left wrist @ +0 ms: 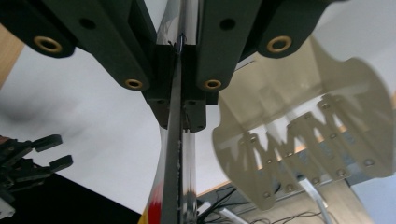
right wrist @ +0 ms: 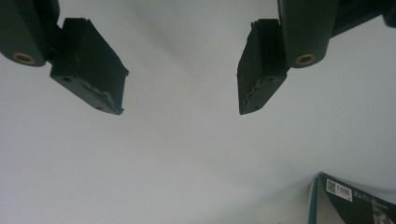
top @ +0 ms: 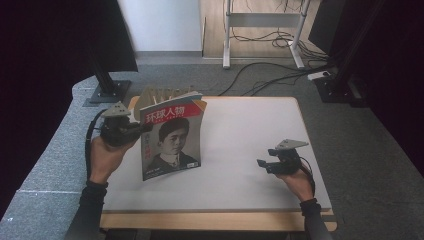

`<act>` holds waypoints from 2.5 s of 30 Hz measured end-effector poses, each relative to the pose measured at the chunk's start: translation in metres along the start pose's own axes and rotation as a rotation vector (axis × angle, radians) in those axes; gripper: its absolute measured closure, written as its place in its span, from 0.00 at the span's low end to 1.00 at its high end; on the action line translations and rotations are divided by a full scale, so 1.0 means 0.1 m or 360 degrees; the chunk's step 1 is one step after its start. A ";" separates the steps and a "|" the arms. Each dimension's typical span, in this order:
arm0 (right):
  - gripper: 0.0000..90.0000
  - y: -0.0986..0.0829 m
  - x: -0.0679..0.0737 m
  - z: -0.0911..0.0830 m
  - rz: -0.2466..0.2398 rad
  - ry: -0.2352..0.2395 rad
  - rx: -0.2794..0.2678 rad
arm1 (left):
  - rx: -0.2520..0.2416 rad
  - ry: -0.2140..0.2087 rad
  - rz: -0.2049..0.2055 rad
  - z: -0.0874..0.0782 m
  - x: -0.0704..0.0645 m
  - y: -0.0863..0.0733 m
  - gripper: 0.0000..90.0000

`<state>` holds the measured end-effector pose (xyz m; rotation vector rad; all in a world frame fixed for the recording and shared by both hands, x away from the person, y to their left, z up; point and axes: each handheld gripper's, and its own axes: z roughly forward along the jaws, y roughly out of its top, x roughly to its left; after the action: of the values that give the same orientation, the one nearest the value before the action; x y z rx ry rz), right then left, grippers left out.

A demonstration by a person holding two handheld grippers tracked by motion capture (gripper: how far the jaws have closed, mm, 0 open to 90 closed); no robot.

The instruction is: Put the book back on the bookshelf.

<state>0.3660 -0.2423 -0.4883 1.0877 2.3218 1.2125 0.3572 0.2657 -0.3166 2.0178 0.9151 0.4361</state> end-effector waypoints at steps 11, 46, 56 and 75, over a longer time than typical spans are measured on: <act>0.35 -0.02 -0.01 0.05 0.0011 0.0003 0.0025 | -0.0073 0.0102 -0.0064 -0.20 0.18 0.04 0.97; 0.37 -0.07 -0.05 0.05 0.0033 -0.0014 0.0048 | -0.0214 0.0160 -0.0139 0.37 0.26 0.21 0.97; 0.37 -0.11 -0.05 0.08 0.0049 0.0000 0.0045 | 0.0107 0.0027 -0.0061 0.28 0.07 0.23 0.94; 0.37 -0.23 -0.08 0.11 0.0090 0.0011 0.0053 | 0.0128 0.0108 -0.0083 0.41 0.10 0.22 0.97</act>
<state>0.3663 -0.2503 -0.5136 1.1693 2.3390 1.2038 0.3974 0.2420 -0.3225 2.0576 1.0394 0.4479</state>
